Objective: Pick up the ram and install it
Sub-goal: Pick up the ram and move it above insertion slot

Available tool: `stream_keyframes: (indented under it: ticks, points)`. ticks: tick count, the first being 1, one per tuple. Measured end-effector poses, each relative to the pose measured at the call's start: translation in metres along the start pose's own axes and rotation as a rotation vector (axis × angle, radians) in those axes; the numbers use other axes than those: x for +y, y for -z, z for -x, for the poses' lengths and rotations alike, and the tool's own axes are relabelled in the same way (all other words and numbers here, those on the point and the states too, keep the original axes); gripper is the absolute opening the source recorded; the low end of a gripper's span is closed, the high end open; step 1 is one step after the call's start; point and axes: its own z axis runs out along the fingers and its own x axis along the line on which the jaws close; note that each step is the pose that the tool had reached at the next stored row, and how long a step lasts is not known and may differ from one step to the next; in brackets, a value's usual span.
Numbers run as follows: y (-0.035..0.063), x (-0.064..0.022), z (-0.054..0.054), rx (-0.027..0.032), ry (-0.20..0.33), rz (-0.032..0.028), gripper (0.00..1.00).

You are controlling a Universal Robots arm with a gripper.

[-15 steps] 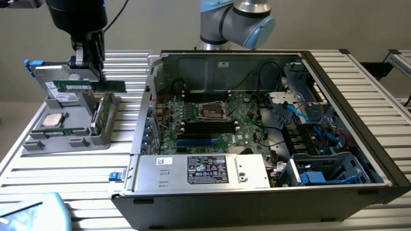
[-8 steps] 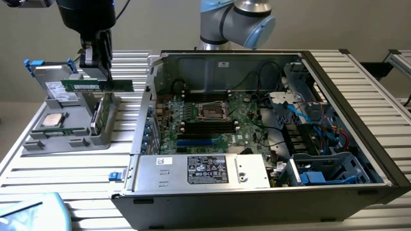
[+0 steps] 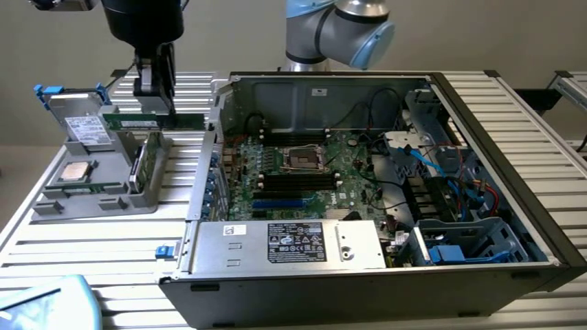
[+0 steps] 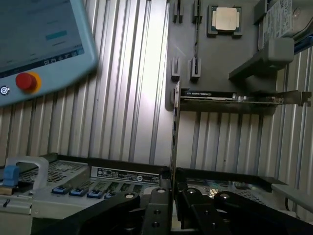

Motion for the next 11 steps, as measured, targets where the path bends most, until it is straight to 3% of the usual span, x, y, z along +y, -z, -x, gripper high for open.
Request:
stream_keyframes:
  ticks: [11]
  points:
    - [0.0034,-0.0297,-0.003,0.0003,0.0,-0.0033,0.14]
